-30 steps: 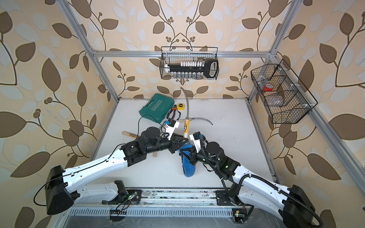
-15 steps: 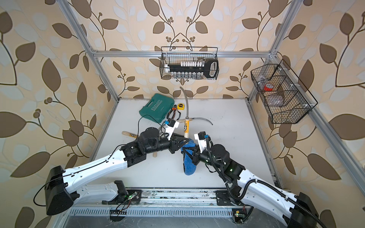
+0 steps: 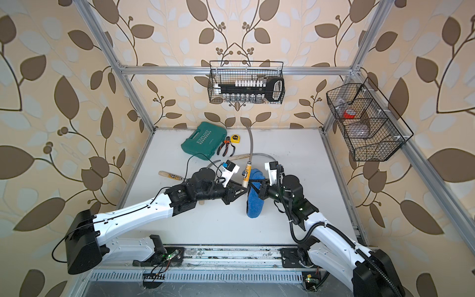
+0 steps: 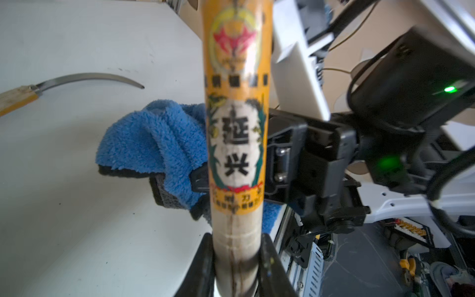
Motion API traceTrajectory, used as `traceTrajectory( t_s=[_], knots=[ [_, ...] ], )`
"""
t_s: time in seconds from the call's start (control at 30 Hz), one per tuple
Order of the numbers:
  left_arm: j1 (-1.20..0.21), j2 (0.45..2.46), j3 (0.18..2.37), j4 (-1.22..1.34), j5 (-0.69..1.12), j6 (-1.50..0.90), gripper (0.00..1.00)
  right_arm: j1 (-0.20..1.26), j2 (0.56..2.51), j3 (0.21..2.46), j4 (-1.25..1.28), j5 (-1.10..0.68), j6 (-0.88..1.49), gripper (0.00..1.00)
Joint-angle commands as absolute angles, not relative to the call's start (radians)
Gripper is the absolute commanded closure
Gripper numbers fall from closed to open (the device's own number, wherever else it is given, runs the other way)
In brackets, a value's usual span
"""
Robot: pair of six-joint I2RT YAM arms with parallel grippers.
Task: Wipe small sickles with rags
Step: Wipe the small sickle.
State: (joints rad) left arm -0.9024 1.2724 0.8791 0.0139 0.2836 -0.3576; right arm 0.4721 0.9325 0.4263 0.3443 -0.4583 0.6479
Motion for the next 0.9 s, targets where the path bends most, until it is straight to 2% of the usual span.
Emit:
traceTrajectory(
  t_s=[0.0, 0.2, 0.53, 0.63, 0.87],
  knots=[
    [-0.902, 1.299, 0.933, -0.031, 0.245, -0.309, 1.0, 0.479, 0.911, 0.444, 0.412, -0.523, 0.672, 1.0],
    [-0.902, 1.329, 0.928, -0.027, 0.296, -0.297, 1.0, 0.472, 0.926, 0.502, 0.397, -0.522, 0.667, 1.0],
    [-0.902, 1.315, 0.905, -0.039, 0.313, -0.286, 1.0, 0.416, 1.084, 0.673, 0.39, -0.57, 0.657, 1.0],
    [-0.902, 1.303, 0.908, -0.054, 0.286, -0.285, 1.0, 0.433, 1.089, 0.644, 0.411, -0.575, 0.671, 1.0],
    [-0.9, 1.286, 0.932, -0.086, 0.227, -0.282, 1.0, 0.585, 1.03, 0.464, 0.449, -0.44, 0.643, 1.0]
  ],
)
